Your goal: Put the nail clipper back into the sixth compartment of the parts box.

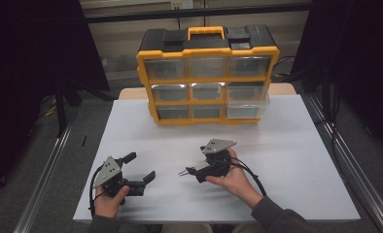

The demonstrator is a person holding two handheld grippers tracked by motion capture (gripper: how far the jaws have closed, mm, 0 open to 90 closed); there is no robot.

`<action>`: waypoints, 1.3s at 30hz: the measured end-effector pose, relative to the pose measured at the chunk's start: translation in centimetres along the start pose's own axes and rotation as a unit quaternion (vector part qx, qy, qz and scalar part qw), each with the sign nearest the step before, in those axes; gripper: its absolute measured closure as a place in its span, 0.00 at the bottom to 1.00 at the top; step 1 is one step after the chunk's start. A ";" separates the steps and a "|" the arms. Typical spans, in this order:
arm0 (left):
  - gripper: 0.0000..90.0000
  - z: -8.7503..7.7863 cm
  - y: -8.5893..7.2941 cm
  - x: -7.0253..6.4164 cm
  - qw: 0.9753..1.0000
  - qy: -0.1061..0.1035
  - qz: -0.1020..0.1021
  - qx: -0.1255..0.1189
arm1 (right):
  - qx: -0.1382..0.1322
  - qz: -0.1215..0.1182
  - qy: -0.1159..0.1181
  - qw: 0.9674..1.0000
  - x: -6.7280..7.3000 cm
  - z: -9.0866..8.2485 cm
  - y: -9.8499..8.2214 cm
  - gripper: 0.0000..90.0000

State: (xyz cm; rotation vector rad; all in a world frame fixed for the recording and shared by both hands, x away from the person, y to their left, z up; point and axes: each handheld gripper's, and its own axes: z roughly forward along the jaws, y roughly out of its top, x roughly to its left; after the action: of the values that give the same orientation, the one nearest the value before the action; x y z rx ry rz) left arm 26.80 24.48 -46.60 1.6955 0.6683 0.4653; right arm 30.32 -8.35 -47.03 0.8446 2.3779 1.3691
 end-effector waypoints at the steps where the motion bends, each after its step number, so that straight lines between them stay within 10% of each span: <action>1: 0.02 0.0 0.0 0.0 1.000 0.000 0.000 0.000 | 0.006 -0.002 0.003 1.000 0.0 0.2 0.0 0.11; 15: 0.02 0.1 0.0 -0.1 1.000 0.009 -0.003 -0.002 | 0.042 0.006 0.028 0.999 -0.8 0.8 -0.2 0.24; 39: 0.02 0.0 0.0 -0.1 1.000 0.008 0.003 0.002 | 0.098 -0.080 0.077 0.989 0.6 2.5 -0.2 0.65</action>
State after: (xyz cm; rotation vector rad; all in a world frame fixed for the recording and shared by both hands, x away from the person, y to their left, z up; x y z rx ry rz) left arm 26.77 24.42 -46.59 1.6994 0.6770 0.4824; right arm 31.04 -6.34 -48.50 0.5964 2.6680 1.1936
